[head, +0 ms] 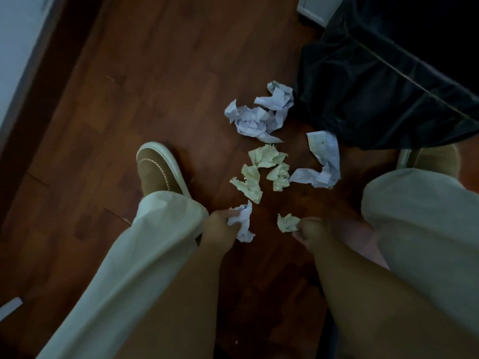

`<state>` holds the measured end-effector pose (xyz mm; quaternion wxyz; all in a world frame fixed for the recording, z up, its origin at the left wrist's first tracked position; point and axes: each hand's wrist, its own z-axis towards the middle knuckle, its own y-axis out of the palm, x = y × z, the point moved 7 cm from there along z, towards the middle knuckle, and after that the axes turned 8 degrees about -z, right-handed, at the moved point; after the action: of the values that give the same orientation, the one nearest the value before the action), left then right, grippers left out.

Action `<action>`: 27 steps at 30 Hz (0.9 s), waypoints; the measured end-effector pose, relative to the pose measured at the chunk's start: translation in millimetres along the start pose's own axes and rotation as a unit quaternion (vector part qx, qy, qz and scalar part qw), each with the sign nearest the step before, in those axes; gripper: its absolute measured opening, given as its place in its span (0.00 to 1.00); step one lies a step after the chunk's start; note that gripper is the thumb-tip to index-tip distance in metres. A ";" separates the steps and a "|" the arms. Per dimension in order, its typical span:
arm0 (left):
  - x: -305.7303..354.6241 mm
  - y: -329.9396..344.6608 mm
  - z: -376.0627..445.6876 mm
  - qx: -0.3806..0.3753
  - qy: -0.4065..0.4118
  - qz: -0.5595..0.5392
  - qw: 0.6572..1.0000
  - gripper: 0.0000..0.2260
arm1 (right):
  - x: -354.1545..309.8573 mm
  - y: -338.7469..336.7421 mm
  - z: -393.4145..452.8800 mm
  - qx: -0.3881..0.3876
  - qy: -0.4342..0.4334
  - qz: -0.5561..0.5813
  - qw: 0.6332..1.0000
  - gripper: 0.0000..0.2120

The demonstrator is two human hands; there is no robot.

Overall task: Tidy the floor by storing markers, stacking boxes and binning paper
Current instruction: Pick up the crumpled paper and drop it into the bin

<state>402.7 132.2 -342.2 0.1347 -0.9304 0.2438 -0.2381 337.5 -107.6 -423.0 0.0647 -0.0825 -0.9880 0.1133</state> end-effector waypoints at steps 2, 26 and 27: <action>16.2 -15.1 -2.8 0.001 0.032 0.013 0.999 0.11 | -20.0 -3.2 -14.4 0.003 -0.074 -0.100 0.992 0.08; 427.1 -30.7 -194.4 0.106 0.584 -0.095 0.799 0.09 | -183.5 -235.1 -358.0 0.245 -0.595 0.006 0.766 0.05; 420.5 -27.8 -184.0 0.121 0.570 -0.083 0.808 0.10 | -187.9 -232.9 -351.5 0.220 -0.592 -0.006 0.776 0.10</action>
<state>642.8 -86.8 -16.9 0.0623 -0.6205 0.1681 -0.7634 538.3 -289.8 -49.3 -0.5156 0.0232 -0.7803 0.3532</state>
